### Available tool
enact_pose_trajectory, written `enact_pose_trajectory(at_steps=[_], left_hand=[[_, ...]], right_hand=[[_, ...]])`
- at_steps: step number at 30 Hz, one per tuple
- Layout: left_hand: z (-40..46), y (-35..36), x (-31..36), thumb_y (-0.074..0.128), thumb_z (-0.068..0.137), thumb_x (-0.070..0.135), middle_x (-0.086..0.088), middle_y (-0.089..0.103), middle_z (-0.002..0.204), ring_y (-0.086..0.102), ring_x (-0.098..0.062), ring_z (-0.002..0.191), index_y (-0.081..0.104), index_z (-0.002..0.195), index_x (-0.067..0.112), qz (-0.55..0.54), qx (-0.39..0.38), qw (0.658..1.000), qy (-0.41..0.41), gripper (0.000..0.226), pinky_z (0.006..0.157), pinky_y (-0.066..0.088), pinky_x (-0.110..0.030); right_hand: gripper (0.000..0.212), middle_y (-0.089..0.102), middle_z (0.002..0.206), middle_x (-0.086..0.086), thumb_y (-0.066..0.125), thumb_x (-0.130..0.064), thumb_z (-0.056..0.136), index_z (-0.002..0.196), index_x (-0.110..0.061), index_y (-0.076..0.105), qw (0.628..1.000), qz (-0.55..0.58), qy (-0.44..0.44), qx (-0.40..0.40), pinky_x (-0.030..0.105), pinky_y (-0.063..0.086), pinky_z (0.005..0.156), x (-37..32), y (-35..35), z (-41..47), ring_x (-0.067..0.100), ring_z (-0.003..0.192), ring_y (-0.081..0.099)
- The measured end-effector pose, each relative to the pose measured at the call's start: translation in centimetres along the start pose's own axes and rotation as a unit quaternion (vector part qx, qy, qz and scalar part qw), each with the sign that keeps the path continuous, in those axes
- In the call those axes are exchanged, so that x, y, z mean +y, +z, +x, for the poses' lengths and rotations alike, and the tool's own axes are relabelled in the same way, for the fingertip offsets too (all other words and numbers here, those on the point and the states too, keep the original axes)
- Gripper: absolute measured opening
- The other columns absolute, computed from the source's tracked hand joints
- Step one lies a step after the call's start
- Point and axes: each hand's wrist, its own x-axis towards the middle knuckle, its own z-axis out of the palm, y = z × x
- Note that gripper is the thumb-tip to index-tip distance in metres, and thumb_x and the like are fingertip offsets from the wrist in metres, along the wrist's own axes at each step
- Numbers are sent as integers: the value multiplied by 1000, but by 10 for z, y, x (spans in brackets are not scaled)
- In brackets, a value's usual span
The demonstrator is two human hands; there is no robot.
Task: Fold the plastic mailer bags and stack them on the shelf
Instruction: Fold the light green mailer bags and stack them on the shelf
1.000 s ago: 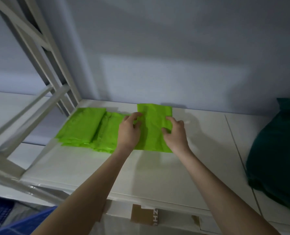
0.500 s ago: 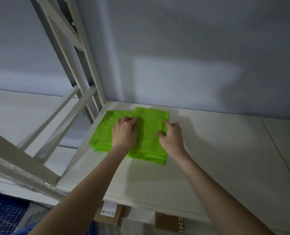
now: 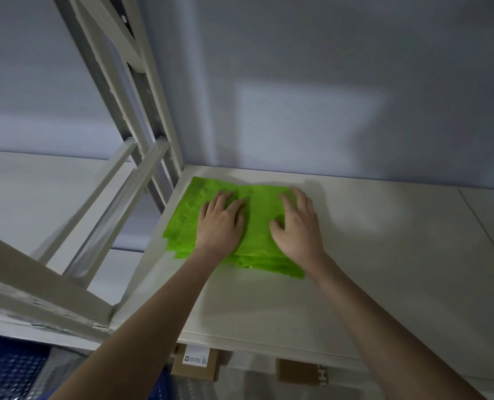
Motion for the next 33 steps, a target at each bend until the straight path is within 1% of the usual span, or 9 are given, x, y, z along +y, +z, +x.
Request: enact_pose_trajectory(at_steps=[3,5,8,10,12,14,16,19,33], left_hand=[[-2,3,-2,29,99,38,-1,28,154,14,-19,145,39,140,30,-9,-32,999,-5,44,117,10,-37],[-3,4,-2,33,99,37,-3,25,155,11,-20,146,36,142,30,-9,-44,999,-1,44,118,9,-39],[-4,4,1,31,100,37,-4,20,156,6,-22,146,30,145,29,-1,-64,998,2,46,118,5,-41],[-5,5,3,26,101,37,-5,16,158,3,-23,147,26,147,28,19,-74,997,6,47,117,2,-41],[-6,5,3,24,102,38,-7,13,158,1,-24,147,23,148,26,31,-77,996,12,48,117,0,-40],[-6,2,2,23,101,39,-8,11,158,-1,-24,146,23,148,25,21,-79,997,14,49,117,-1,-39],[-6,-2,2,24,101,39,-7,8,159,-3,-23,146,23,148,26,-5,-81,997,14,49,117,-2,-40],[-7,-9,5,26,101,39,-6,5,159,-5,-20,146,19,149,29,-49,-80,995,17,49,117,-3,-39],[5,-38,74,28,100,40,1,5,159,-1,-14,146,20,148,30,-114,-33,991,68,50,118,-2,-41]], right_hand=[[73,22,155,11,16,-45,82,145,-13,31,997,-25,-63,-40,51,13,116,-6,12,0,27,145,16],[77,24,155,10,8,-53,82,146,-17,30,995,-53,-65,-58,54,13,115,-5,22,-3,26,144,18],[65,46,141,17,25,-50,89,136,-12,48,993,-66,-67,-64,60,35,102,-2,32,-9,34,131,43],[60,53,135,19,32,-47,90,131,-10,54,994,-67,-60,-59,62,42,95,-1,34,-9,36,125,50],[66,43,143,17,25,-51,89,138,-12,45,994,-73,-64,-59,60,34,104,-3,33,-10,34,134,40],[69,21,156,10,21,-56,91,148,-18,26,995,-57,-54,-68,53,15,114,0,33,-6,26,145,16],[65,9,159,4,36,-50,95,150,-21,17,996,-19,-38,-82,49,7,117,2,31,0,20,147,4],[69,8,159,-1,50,-44,92,149,-21,18,997,43,-20,-67,50,9,115,-1,19,4,18,146,6],[61,13,158,-1,46,-42,94,148,-22,24,996,90,15,20,47,13,117,39,-60,-2,15,145,10]])
